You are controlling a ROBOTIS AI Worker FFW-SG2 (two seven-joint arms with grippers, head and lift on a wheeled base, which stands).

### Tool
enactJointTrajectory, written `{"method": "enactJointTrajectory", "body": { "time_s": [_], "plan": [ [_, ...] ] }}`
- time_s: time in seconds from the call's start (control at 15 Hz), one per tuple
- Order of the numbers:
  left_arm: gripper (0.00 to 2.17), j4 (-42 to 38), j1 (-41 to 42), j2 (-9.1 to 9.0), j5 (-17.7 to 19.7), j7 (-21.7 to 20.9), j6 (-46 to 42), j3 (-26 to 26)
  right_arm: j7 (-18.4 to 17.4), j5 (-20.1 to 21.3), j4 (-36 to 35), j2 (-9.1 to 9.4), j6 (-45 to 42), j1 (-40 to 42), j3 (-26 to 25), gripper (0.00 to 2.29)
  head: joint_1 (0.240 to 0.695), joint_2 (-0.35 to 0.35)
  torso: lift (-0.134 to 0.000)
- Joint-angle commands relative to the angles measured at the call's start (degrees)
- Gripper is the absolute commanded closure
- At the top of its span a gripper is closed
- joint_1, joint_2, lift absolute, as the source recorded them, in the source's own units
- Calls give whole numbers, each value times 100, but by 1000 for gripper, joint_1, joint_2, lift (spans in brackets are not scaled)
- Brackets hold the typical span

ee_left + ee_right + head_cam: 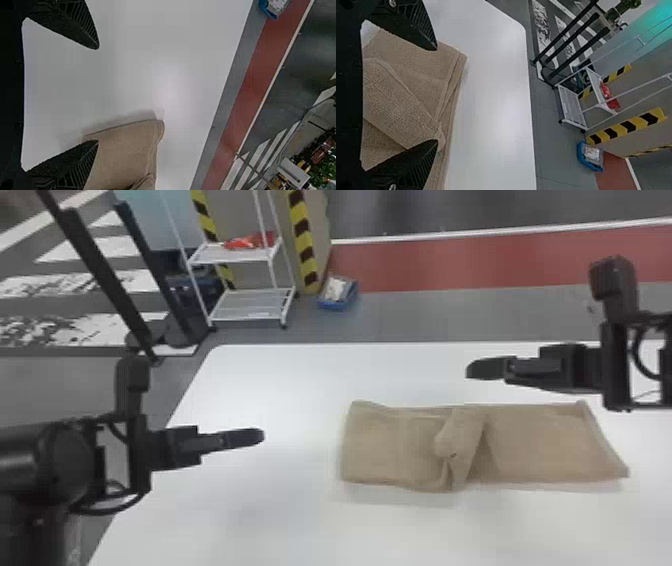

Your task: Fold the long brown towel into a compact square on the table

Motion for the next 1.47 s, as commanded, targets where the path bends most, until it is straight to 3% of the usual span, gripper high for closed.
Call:
{"method": "enactJointTrajectory", "body": {
  "time_s": [0.0, 0.2, 0.53, 0.87, 1.2, 1.27, 1.4],
  "plan": [
    [39, 60, 18, 94, 36, -55, 24, 84, -79, -213, 229, 5, 12, 65, 23, 49, 695, 215, -124],
    [39, 148, 18, 173, 115, -126, 24, 111, -167, -231, 255, 5, 12, 232, 154, 49, 695, 241, -124],
    [39, 323, 44, 208, 194, -143, 24, 155, -193, -231, 1046, 5, 12, 171, 321, 49, 695, 265, -124],
    [39, 499, 62, 278, 212, -196, 24, 243, -158, -398, 1231, 5, 12, -49, 313, 53, 695, 282, -124],
    [39, 534, 62, 287, 273, -196, 24, 278, -123, -653, 1899, 5, 12, -269, 269, 70, 695, 296, -124],
    [39, 534, 71, 287, 282, -187, 24, 278, -123, -697, 2022, 5, 12, -330, 278, 90, 695, 299, -124],
    [39, 552, 80, 287, 291, -187, 24, 295, -114, -697, 2022, 5, 12, -348, 295, 424, 695, 304, -124]
  ]
}}
